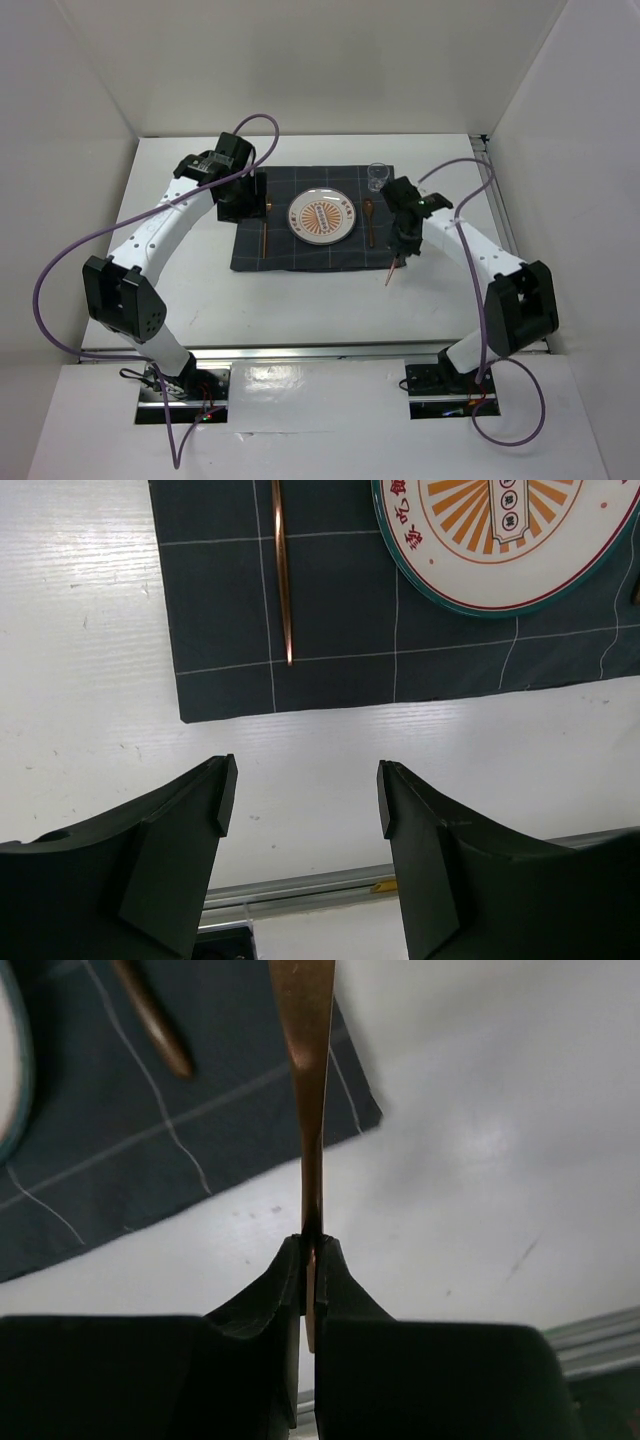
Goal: Set the dinner table for one person
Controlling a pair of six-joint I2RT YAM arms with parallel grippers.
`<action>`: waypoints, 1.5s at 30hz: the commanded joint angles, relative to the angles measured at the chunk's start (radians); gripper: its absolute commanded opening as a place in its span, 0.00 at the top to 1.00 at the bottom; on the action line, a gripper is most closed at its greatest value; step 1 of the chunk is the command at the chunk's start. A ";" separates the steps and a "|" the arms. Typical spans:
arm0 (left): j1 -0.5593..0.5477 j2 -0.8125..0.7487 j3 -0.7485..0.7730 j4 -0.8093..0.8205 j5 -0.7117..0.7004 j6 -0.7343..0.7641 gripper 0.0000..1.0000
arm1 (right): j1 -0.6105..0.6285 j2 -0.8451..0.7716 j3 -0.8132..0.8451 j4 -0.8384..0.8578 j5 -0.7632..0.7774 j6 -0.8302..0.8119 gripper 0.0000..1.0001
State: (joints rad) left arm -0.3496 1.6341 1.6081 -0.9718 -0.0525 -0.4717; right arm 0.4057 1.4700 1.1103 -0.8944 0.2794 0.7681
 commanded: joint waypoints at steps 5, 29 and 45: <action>-0.011 -0.017 0.001 0.002 -0.009 0.018 0.25 | -0.005 0.281 0.288 0.055 0.024 -0.340 1.00; -0.011 -0.068 -0.020 -0.034 -0.060 0.008 0.25 | -0.104 0.607 0.484 0.219 -0.117 -0.504 0.97; -0.011 -0.057 0.001 -0.034 -0.050 0.008 0.25 | -0.085 0.403 0.482 0.132 -0.078 -0.435 0.30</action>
State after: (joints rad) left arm -0.3565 1.6001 1.5826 -1.0042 -0.0998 -0.4721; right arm 0.3126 2.0377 1.5597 -0.7361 0.1703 0.2981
